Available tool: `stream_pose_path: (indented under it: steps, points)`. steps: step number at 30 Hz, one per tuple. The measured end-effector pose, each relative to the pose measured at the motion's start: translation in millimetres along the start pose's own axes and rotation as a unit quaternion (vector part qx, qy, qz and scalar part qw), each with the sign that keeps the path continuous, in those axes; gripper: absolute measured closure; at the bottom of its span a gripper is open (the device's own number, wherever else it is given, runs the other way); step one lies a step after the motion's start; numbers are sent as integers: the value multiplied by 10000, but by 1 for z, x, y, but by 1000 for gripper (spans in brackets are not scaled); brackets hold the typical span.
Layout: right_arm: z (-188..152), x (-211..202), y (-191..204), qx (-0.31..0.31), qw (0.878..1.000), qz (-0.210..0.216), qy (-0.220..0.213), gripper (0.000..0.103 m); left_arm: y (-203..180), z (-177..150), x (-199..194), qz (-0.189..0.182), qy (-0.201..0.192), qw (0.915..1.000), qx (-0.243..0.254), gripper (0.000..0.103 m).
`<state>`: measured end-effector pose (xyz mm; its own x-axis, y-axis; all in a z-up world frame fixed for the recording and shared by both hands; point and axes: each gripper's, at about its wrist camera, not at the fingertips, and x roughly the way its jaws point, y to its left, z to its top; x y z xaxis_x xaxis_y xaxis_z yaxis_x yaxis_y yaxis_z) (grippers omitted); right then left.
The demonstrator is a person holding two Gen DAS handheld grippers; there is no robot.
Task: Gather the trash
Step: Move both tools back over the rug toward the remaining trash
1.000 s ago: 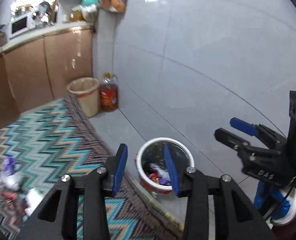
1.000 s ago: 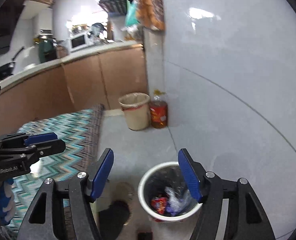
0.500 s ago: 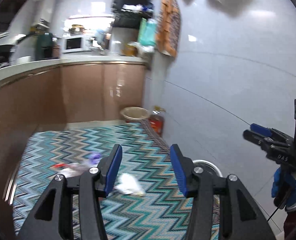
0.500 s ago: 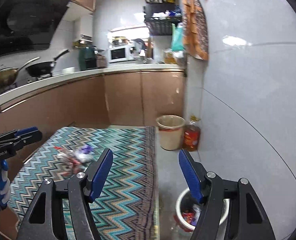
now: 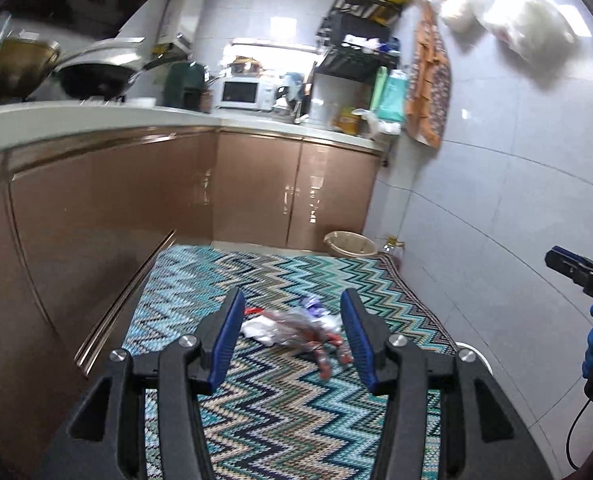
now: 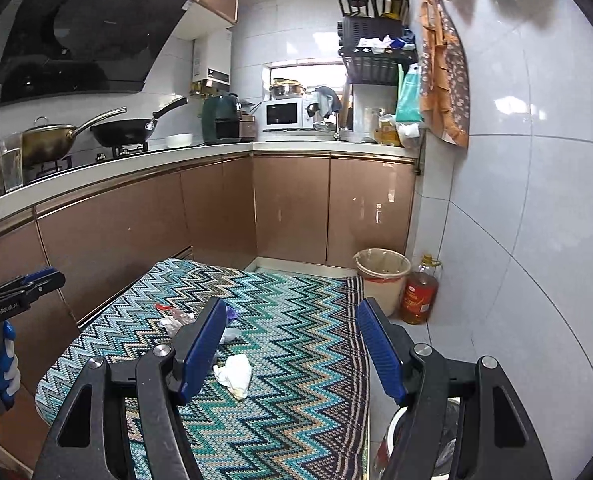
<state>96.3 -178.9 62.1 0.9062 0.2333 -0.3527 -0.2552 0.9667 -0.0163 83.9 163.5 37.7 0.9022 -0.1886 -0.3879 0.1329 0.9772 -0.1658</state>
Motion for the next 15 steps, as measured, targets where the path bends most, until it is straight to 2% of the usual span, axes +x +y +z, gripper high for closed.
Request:
stream_pose_path:
  steps: [7, 15]
  points:
    - [1, 17, 12, -96, 9998, 59, 157, 37, 31, -18, 25, 15, 284, 9990, -357, 55]
    - [-8, 53, 20, -41, 9982, 277, 533, 37, 28, -43, 64, -228, 860, 9954, -349, 55]
